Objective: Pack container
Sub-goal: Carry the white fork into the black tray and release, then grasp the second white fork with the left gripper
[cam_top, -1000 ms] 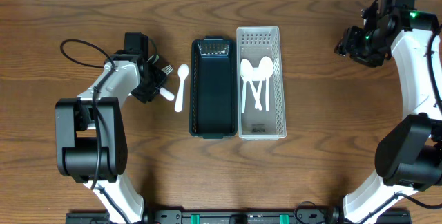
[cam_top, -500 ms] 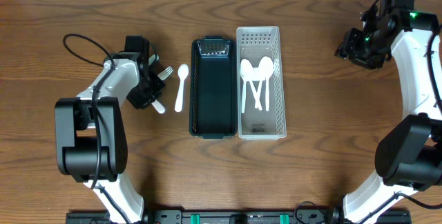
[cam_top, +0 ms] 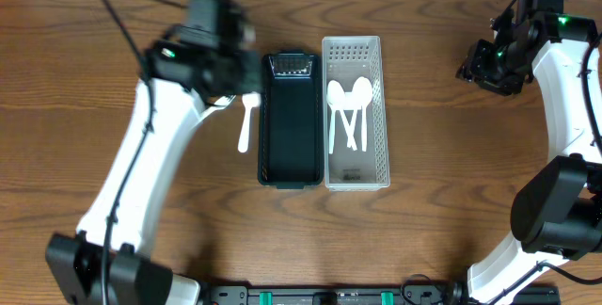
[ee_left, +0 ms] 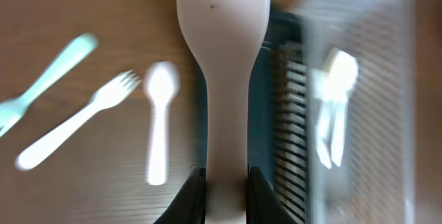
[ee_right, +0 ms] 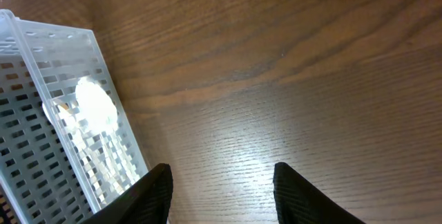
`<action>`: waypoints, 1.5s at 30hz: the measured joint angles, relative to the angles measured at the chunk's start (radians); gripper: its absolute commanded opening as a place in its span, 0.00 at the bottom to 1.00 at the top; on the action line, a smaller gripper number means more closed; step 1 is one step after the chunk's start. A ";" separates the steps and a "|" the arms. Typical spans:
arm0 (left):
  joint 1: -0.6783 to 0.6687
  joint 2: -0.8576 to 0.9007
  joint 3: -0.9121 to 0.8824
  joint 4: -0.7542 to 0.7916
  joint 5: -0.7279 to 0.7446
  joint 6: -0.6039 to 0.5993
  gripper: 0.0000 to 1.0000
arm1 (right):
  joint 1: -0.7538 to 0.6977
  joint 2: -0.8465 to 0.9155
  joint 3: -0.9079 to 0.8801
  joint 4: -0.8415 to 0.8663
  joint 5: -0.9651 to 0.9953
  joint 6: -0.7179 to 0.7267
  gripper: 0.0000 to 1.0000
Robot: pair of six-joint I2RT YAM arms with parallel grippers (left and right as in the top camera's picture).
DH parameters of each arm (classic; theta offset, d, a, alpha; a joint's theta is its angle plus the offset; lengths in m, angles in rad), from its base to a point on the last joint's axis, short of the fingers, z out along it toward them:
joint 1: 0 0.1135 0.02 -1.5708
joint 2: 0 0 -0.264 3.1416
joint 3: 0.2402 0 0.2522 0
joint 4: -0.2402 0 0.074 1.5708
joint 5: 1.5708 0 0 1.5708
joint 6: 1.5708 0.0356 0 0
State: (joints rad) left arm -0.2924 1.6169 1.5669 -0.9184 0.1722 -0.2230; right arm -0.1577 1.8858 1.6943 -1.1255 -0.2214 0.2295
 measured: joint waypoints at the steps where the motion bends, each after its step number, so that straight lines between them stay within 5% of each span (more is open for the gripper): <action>1: -0.035 -0.005 0.000 -0.003 -0.011 0.008 0.06 | 0.000 0.000 0.000 0.001 0.000 0.000 0.51; 8: -0.178 0.171 -0.039 0.003 -0.091 0.029 0.07 | 0.000 0.000 0.000 0.005 0.000 0.000 0.52; 14: -0.167 0.260 -0.064 0.014 -0.113 0.040 0.56 | 0.000 0.000 0.000 0.005 -0.002 0.000 0.53; 19: -0.123 0.240 -0.064 0.001 -0.121 0.043 0.68 | 0.000 0.000 0.000 0.005 -0.002 0.000 0.55; 25: 0.009 0.231 -0.064 -0.007 -0.124 0.112 0.66 | 0.000 0.000 0.000 0.005 -0.002 0.000 0.55; 39: 0.204 0.256 -0.064 0.048 -0.131 0.833 0.62 | 0.000 0.000 0.000 0.012 0.003 0.000 0.58; 45: 0.219 0.393 -0.064 0.045 -0.131 0.973 0.51 | 0.000 0.000 0.000 0.011 0.029 0.000 0.59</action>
State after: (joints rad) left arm -0.0738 2.0094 1.5032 -0.8730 0.0410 0.7498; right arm -0.1577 1.8858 1.6943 -1.1145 -0.1925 0.2291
